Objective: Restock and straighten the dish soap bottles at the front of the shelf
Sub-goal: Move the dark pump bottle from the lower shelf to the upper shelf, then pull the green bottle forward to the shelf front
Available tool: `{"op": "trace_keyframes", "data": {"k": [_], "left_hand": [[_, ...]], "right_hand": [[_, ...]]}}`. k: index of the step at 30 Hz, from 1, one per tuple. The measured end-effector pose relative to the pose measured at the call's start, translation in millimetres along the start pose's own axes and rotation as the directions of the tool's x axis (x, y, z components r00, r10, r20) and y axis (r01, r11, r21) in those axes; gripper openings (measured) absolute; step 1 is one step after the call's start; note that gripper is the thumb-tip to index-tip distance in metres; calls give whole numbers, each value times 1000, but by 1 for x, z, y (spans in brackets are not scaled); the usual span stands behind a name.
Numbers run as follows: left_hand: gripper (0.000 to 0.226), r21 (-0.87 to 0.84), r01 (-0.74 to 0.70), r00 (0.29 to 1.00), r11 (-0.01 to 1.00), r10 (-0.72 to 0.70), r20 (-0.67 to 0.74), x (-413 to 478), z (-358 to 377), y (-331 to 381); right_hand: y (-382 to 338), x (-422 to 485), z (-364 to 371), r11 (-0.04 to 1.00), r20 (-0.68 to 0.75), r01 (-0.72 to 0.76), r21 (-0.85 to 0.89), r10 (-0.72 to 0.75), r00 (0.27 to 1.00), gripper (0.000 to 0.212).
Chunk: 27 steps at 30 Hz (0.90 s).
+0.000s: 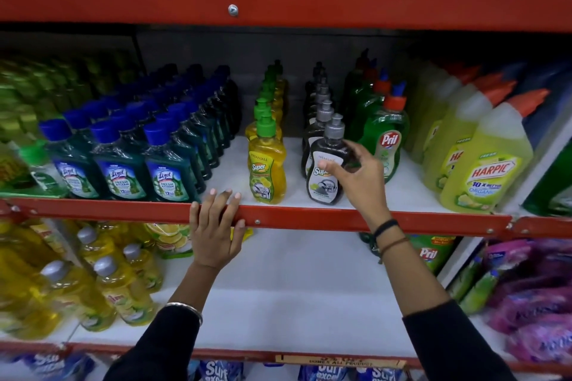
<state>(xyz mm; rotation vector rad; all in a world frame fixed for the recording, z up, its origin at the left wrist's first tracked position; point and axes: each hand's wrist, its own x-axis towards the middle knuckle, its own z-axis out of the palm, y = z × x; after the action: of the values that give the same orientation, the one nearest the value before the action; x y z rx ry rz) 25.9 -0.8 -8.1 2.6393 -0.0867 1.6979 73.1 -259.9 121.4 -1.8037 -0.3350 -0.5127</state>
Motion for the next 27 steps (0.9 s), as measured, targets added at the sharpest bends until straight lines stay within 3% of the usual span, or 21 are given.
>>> {"op": "trace_keyframes", "data": {"k": [10, 17, 23, 27], "left_hand": [[51, -204, 143, 989, 969, -131, 71, 11, -18, 37], [56, -246, 17, 997, 969, 2, 76, 72, -26, 109], [62, -193, 79, 994, 978, -61, 95, 101, -11, 128], [63, -263, 115, 989, 958, -87, 118, 101, -8, 125]], "right_hand": [[9, -4, -4, 999, 98, -37, 32, 33, 995, 50], [18, -42, -55, 992, -210, 70, 106, -47, 977, 37], [42, -48, -133, 985, -582, 175, -7, -147, 800, 24], [68, -33, -190, 988, -752, 132, -85, -151, 641, 34]]}}
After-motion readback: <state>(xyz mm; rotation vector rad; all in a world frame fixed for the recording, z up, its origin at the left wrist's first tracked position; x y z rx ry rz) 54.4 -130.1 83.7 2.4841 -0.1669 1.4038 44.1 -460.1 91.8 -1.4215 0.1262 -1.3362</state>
